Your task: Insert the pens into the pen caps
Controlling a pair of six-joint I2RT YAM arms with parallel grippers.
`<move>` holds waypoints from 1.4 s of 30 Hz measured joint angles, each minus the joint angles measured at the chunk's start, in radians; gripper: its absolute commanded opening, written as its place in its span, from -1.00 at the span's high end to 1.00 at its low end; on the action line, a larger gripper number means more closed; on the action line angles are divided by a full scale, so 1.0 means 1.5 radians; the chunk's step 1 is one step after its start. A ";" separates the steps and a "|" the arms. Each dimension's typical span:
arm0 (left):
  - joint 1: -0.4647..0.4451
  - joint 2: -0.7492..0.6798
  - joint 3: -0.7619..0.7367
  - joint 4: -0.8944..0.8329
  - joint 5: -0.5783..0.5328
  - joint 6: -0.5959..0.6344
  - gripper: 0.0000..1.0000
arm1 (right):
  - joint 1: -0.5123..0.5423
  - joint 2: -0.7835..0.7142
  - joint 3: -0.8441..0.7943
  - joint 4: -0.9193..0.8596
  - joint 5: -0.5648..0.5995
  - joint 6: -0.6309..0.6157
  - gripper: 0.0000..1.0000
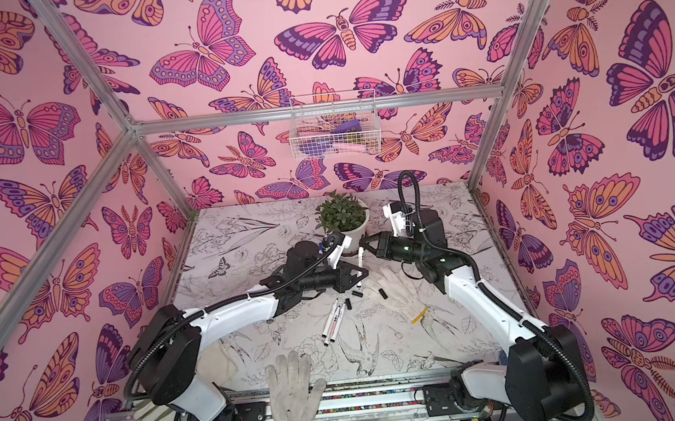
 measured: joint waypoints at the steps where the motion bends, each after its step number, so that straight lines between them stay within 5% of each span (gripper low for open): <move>1: 0.001 0.002 0.002 0.000 0.003 0.002 1.00 | -0.001 0.000 0.000 0.003 0.000 0.002 1.00; 21: 0.014 0.022 0.017 -0.007 0.161 0.035 1.00 | 0.009 -0.077 0.006 -0.141 0.046 -0.161 1.00; 42: 0.031 0.022 0.020 -0.012 0.198 0.044 1.00 | 0.008 -0.075 0.000 -0.109 0.029 -0.103 1.00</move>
